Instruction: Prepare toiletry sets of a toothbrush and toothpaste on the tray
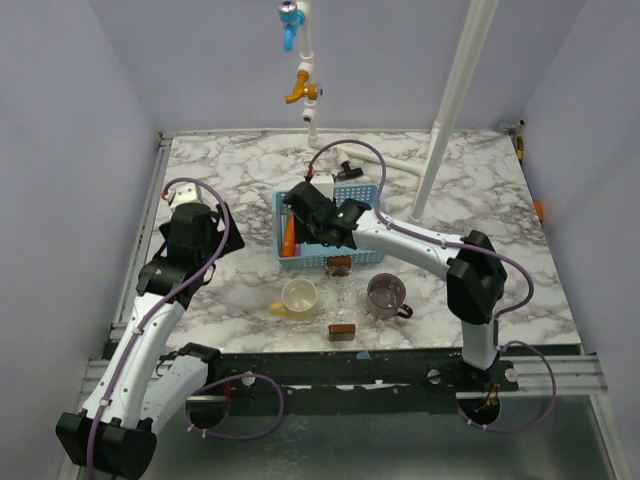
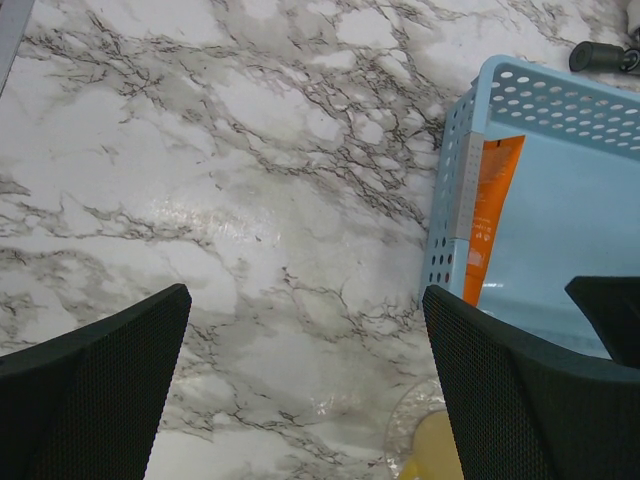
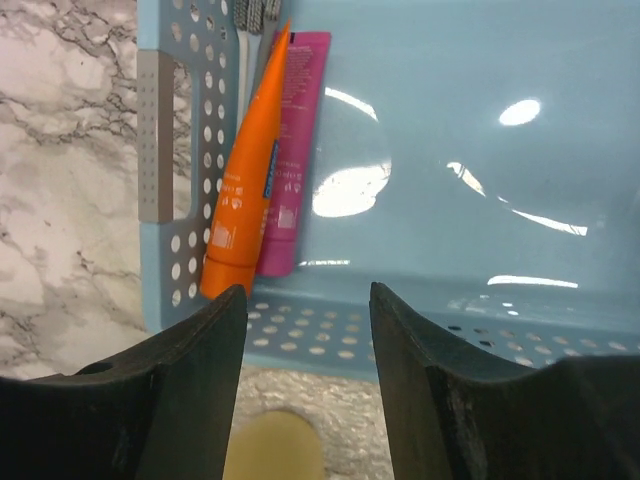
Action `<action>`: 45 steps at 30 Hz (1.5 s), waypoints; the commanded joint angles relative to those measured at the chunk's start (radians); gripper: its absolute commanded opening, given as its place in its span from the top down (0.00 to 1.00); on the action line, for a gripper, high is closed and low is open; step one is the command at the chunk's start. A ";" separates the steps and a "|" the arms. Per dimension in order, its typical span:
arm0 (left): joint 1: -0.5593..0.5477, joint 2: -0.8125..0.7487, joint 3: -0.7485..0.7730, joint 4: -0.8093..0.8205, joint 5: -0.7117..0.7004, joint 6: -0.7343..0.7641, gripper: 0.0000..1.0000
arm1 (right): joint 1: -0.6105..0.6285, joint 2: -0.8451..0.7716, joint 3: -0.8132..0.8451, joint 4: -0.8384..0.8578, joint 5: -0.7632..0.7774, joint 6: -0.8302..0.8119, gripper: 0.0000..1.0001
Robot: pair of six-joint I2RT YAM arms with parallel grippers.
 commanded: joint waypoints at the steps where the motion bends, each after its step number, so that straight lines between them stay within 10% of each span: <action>1: 0.005 -0.009 0.011 0.021 0.031 0.010 0.01 | -0.021 0.089 0.078 0.037 -0.045 0.016 0.43; 21: 0.005 -0.001 0.012 0.019 0.028 0.010 0.01 | -0.051 0.347 0.234 0.087 -0.171 0.080 0.41; 33: 0.005 0.000 0.012 0.018 0.022 0.010 0.01 | -0.053 0.308 0.211 0.107 -0.145 0.077 0.75; 45: 0.005 -0.003 0.011 0.034 0.079 0.028 0.01 | -0.060 0.159 0.172 0.157 -0.042 -0.023 0.77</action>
